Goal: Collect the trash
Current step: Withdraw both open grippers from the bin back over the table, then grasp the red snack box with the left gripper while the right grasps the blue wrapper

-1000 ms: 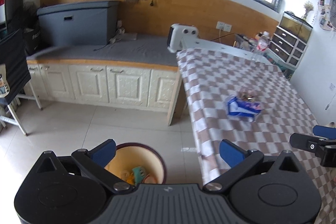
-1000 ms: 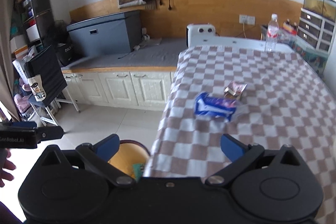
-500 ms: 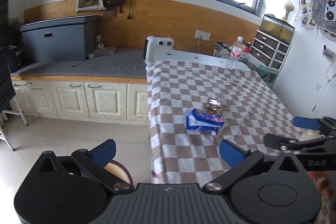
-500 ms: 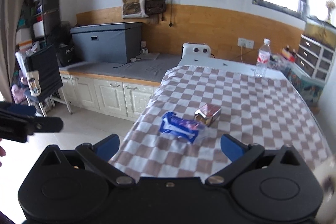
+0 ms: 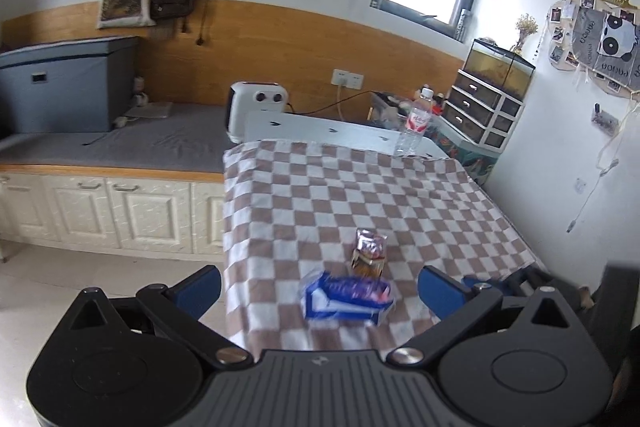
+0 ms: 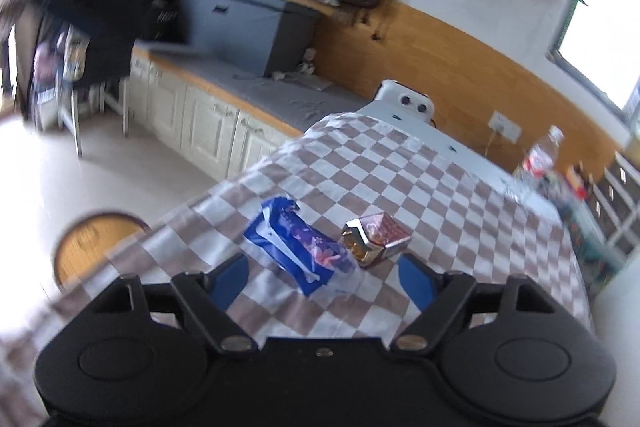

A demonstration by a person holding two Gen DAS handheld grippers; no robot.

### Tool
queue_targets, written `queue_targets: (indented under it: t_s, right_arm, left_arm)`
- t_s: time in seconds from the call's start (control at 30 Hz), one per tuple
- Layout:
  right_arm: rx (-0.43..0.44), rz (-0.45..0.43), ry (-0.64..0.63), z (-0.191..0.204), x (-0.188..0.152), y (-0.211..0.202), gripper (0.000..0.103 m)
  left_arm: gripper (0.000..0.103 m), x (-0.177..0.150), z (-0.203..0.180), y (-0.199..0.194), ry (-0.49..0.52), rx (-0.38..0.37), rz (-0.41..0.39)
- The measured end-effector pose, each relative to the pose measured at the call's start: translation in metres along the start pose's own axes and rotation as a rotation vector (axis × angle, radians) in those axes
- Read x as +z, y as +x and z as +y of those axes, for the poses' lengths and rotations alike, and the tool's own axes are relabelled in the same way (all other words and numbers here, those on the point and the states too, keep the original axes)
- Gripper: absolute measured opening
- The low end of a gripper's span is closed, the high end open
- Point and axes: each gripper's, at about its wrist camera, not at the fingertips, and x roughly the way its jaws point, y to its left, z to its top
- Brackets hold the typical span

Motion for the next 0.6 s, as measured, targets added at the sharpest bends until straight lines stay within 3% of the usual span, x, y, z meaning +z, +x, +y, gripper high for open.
queue_targets:
  t_s: [0.4,0.5,0.57,0.6]
  right_arm:
    - [-0.063,0.030,-0.584,0.054,-0.020,0.094,0.076]
    - [-0.064,0.044,-0.657,0.057,-0.024,0.111,0.065]
    - [-0.048,0.061,-0.645,0.053,-0.023,0.119,0.043]
    - [-0.038,0.073,-0.628,0.049,-0.022,0.122,0.042]
  left_arm:
    - [0.103,0.031,0.017,0.084,-0.045,-0.080,0.048]
    - [0.103,0.033,0.021,0.099,-0.046,-0.078,0.059]
    - [0.103,0.033,0.023,0.110,-0.047,-0.084,0.065]
    - [0.103,0.033,0.024,0.115,-0.045,-0.089,0.068]
